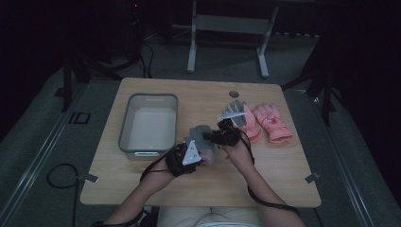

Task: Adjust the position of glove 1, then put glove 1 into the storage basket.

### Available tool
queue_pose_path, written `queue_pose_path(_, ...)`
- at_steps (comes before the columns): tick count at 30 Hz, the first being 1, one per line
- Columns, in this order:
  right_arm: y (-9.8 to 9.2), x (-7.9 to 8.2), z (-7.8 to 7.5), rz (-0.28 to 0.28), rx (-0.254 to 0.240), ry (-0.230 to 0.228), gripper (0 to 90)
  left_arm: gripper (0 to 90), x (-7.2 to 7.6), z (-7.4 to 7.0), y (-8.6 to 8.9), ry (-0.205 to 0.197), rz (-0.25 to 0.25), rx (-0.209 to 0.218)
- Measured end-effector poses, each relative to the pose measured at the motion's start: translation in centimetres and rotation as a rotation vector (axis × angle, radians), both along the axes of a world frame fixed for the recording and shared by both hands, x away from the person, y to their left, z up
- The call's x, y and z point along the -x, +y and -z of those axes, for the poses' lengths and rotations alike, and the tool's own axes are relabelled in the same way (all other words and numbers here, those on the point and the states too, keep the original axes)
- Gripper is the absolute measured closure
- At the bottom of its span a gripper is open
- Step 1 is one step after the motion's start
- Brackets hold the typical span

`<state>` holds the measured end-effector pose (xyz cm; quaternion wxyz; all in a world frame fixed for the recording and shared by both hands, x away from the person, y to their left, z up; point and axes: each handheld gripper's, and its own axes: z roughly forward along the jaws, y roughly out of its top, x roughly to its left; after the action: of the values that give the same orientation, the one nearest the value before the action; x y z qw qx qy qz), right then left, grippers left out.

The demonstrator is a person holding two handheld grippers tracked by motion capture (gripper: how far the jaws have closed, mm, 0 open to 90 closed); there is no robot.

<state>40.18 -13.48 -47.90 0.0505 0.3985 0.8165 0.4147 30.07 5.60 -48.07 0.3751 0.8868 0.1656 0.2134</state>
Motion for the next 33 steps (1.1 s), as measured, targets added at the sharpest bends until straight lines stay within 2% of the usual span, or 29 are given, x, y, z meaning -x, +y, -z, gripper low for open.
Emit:
queue_pose_path(2, 0.0, -0.2, -0.6, 0.006, -0.013, -0.003, 73.5, 70.4, -0.3, -0.9, 0.4, 0.003, 0.002, 0.007)
queue_pose_path(5, 0.1, -0.4, -1.3, 0.002, -0.031, -0.007, 73.6, 70.5, -0.6, -1.9, 0.7, -0.008, 0.016, -0.017)
queue_pose_path(7, 0.3, -0.5, -1.7, -0.004, -0.031, -0.018, 73.7, 70.5, -0.8, -2.5, 0.9, -0.009, 0.023, -0.026)
queue_pose_path(9, 0.6, -0.6, -2.1, -0.006, -0.034, -0.026, 73.7, 70.4, -0.9, -3.0, 1.4, -0.036, 0.034, -0.036)
queue_pose_path(11, 0.8, -0.8, -2.6, -0.005, -0.047, -0.028, 73.8, 70.3, -1.2, -3.4, 1.8, -0.027, 0.035, -0.026)
queue_pose_path(13, 1.0, -1.0, -3.0, -0.008, -0.062, -0.026, 73.8, 70.4, -1.4, -3.7, 2.3, -0.034, 0.035, -0.038)
queue_pose_path(14, 1.2, -1.1, -3.3, -0.010, -0.061, -0.030, 73.8, 70.4, -1.5, -3.9, 2.5, -0.026, 0.032, -0.036)
queue_pose_path(19, 2.6, -1.7, -4.3, -0.014, -0.068, -0.044, 73.9, 70.5, -1.9, -4.8, 3.4, -0.046, 0.016, -0.061)
queue_pose_path(21, 3.2, -2.0, -4.5, -0.018, -0.070, -0.050, 73.9, 70.5, -2.1, -5.1, 3.9, -0.043, 0.000, -0.054)
queue_pose_path(23, 3.9, -2.2, -4.6, -0.016, -0.073, -0.051, 73.9, 70.5, -2.1, -5.2, 4.6, -0.052, -0.017, -0.069)
queue_pose_path(26, 5.3, -2.7, -4.8, -0.029, -0.071, -0.051, 73.9, 70.5, -2.2, -5.2, 5.1, -0.063, -0.030, -0.093)
queue_pose_path(33, 8.6, -3.9, -5.8, -0.060, -0.068, -0.063, 74.0, 70.6, -3.1, -5.9, 7.5, -0.050, -0.072, -0.108)
